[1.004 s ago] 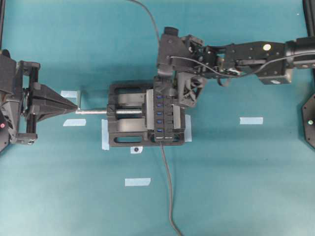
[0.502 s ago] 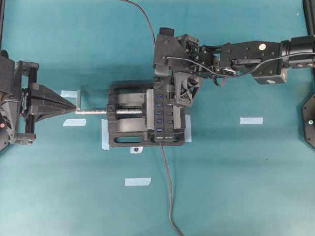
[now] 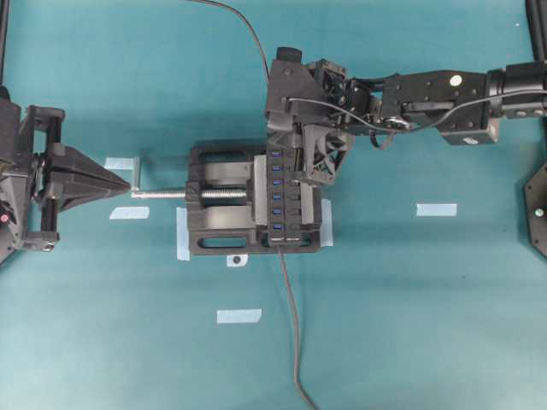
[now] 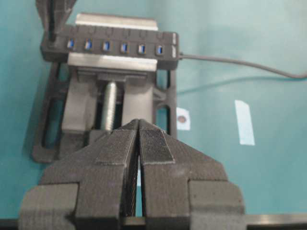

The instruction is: Insert the USB into the center port of the fixed hub

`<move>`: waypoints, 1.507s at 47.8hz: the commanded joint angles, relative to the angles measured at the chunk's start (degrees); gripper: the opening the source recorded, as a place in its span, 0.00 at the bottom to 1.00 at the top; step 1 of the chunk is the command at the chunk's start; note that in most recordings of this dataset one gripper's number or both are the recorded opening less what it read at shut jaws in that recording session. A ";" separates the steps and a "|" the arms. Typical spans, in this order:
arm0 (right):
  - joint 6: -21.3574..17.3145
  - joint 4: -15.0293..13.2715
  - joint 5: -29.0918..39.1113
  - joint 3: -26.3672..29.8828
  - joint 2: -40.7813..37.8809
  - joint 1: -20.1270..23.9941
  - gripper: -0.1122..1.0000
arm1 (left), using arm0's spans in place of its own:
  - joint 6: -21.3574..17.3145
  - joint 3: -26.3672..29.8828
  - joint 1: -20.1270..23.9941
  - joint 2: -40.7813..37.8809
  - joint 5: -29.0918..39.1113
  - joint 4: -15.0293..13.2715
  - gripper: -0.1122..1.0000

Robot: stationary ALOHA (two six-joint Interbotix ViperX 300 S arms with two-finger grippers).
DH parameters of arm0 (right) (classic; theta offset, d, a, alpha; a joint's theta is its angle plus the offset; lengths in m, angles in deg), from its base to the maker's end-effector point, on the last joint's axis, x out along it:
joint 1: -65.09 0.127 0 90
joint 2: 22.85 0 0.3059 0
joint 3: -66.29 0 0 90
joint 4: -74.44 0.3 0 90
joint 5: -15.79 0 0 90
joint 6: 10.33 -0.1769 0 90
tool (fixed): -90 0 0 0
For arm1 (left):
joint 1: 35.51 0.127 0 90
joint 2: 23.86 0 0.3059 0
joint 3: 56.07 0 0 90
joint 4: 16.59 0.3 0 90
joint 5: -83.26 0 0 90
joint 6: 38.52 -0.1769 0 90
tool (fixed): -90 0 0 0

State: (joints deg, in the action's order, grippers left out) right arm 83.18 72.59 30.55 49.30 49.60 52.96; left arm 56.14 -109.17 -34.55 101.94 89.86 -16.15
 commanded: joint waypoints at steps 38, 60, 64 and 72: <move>0.09 0.26 1.93 2.29 4.92 0.53 0.17 | 0.18 0.88 0.00 -0.09 -0.26 0.00 0.10; 0.09 0.35 8.09 4.92 7.73 3.16 0.17 | 0.18 0.79 0.00 -0.09 -0.26 0.00 0.10; -0.09 0.44 8.09 4.83 8.00 3.43 0.17 | 0.18 0.70 0.00 -0.09 -0.26 0.00 0.10; -0.26 0.44 8.70 4.83 8.00 4.04 0.17 | 0.18 0.70 0.00 -0.09 -0.26 0.00 0.10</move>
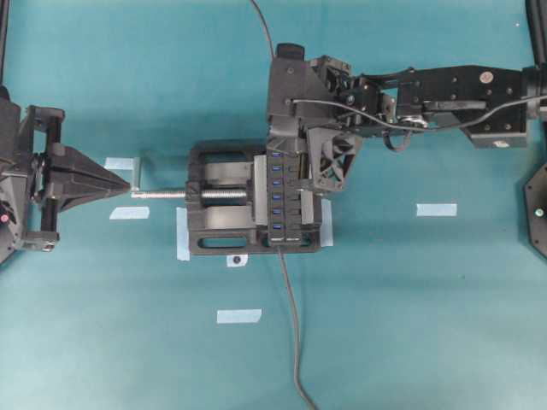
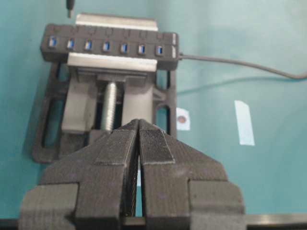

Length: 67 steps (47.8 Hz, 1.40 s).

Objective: Insert the USB into the center port of the fixed hub
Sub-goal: 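Lift the held plug with the right gripper, away from the hub, then align the plug in the right gripper with the hub's center port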

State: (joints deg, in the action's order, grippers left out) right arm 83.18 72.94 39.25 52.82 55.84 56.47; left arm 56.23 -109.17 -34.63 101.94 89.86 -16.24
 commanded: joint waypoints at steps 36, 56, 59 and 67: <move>-0.70 1.14 0.35 1.14 0.00 3.16 0.17 | 0.18 0.70 0.09 -0.09 -0.26 0.09 0.10; -1.76 1.14 0.09 0.97 -2.37 3.43 0.17 | 0.18 0.70 0.09 -0.09 -0.26 0.09 0.10; -1.85 1.14 0.09 0.88 -2.46 3.43 0.17 | 0.18 0.70 0.09 -0.09 -0.26 0.09 0.10; -1.85 1.14 0.09 0.70 -2.72 3.52 0.17 | 0.18 0.70 0.09 -0.09 -0.26 0.09 0.10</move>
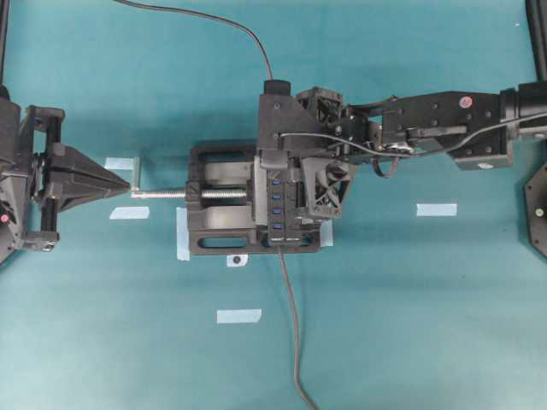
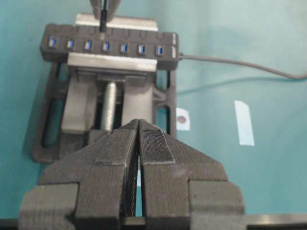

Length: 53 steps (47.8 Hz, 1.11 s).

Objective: Insert the USB into the center port of the fixed hub
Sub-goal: 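Align the plug in the right gripper with the hub's center port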

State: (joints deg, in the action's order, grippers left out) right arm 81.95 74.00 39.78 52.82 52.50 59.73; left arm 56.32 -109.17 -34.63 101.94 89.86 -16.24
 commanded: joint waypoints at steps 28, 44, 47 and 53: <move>-0.70 0.09 -0.53 0.44 -1.32 0.44 0.17 | 0.09 0.62 0.09 -0.09 -0.35 0.09 0.10; -0.70 0.18 -0.53 0.26 -1.49 0.53 0.17 | 0.09 0.62 0.09 -0.09 -0.26 0.09 0.10; -0.70 0.09 -0.62 0.09 -1.41 0.53 0.17 | 0.09 0.70 0.09 -0.09 -0.26 0.18 0.10; -0.79 0.18 -0.70 -0.09 -1.49 0.70 0.17 | 0.18 0.62 0.09 -0.09 -0.26 0.09 0.10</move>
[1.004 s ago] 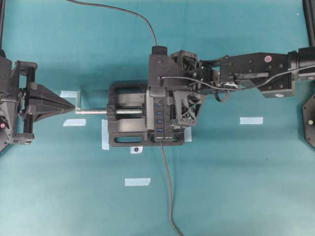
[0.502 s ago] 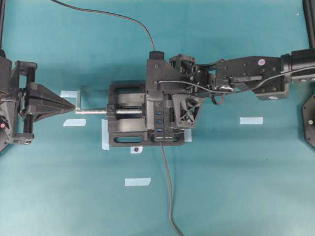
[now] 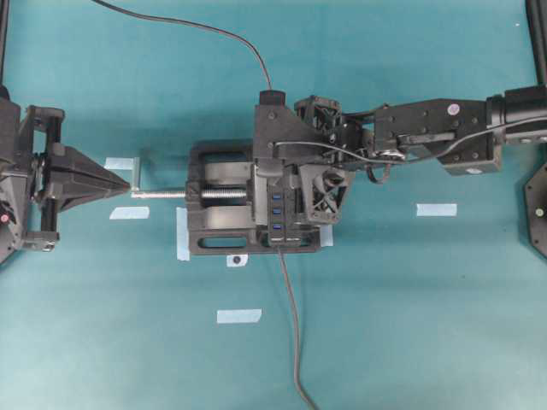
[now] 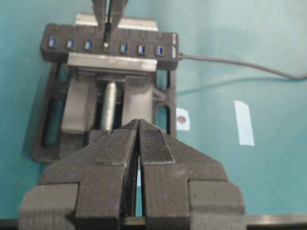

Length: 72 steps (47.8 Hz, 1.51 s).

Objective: Insert the USB into the center port of the fixed hub
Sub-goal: 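Align the plug in the right gripper with the hub's center port, then push the plug down into the center port with the right gripper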

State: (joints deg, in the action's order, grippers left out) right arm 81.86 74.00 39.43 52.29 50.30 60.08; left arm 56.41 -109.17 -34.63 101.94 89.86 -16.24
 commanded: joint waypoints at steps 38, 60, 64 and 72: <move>-0.44 0.18 -0.53 0.09 -1.05 0.26 0.17 | 0.44 0.70 0.09 -0.09 -0.26 0.09 0.10; -0.26 0.18 -0.18 -0.53 -1.05 -0.44 0.17 | 0.44 0.62 0.09 -0.09 -0.26 0.18 0.10; -0.26 0.18 -0.26 -0.88 -0.97 -0.44 0.17 | 0.44 0.62 0.09 -0.09 -0.26 0.09 0.10; -0.26 0.18 -0.35 -0.88 -1.05 -0.53 0.17 | 0.35 0.70 0.09 -0.09 -0.26 0.09 0.10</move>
State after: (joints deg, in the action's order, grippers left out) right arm 81.86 74.08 38.99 51.41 49.16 59.73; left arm 56.76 -109.17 -34.63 102.03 89.86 -16.15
